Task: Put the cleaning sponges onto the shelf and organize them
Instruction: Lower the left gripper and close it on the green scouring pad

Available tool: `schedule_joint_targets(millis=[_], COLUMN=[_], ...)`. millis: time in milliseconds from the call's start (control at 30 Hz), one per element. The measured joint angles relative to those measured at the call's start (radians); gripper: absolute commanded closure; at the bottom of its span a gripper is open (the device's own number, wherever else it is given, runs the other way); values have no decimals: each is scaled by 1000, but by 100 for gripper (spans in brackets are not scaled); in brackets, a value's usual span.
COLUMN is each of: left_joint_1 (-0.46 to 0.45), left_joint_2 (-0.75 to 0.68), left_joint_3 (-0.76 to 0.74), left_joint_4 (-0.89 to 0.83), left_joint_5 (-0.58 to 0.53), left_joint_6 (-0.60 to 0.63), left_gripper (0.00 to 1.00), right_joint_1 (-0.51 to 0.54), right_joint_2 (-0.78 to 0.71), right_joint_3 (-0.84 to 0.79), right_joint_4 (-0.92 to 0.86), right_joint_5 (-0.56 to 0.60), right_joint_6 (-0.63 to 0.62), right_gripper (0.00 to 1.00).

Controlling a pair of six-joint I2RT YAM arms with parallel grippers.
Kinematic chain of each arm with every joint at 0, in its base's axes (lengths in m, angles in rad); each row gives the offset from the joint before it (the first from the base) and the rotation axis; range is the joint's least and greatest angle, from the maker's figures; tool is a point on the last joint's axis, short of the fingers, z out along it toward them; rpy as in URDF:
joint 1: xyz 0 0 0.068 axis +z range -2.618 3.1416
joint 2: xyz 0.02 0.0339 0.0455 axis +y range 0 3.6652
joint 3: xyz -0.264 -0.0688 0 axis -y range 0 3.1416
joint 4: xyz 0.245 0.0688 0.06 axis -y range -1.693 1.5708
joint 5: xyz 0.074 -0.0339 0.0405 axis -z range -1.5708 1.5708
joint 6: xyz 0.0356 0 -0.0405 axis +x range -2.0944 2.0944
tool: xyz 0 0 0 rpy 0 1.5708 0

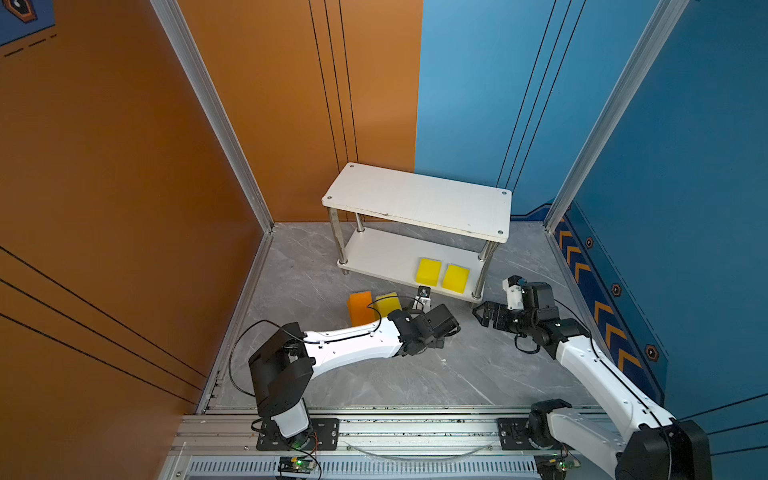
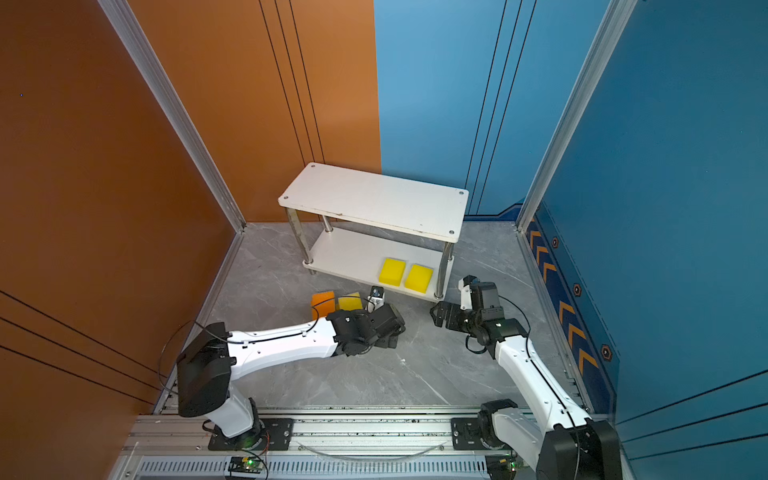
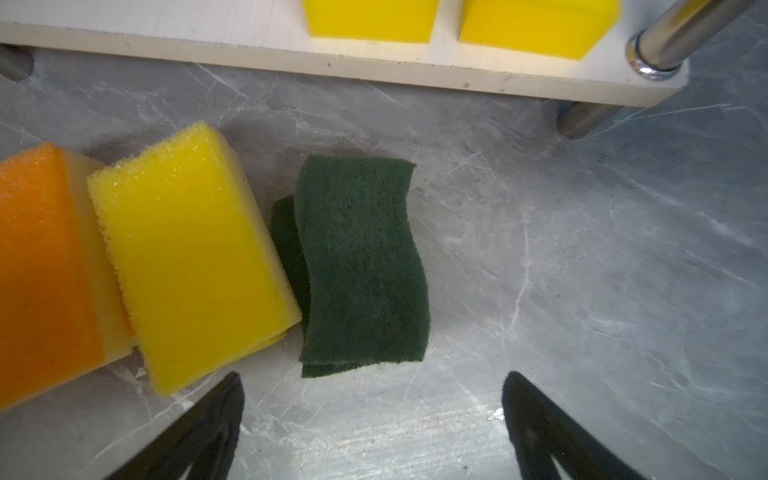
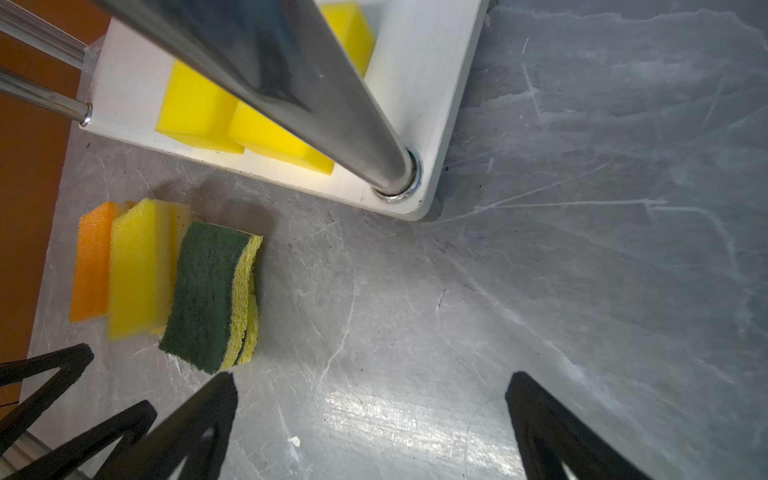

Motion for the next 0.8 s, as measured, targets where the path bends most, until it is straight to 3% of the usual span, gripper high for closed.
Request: schedule_joint_targets(millis=[800], left_joint_1=[35], left_joint_2=[146], left_joint_3=[141], left_joint_4=[-39], left_joint_5=[36], left_joint_6=[-34], left_gripper=[3], right_joint_1=[-23], right_joint_2=[32], right_joint_3=[-5], right_joint_4=[24], right_joint_5=[0], right_joint_6=[14], right_gripper=[0])
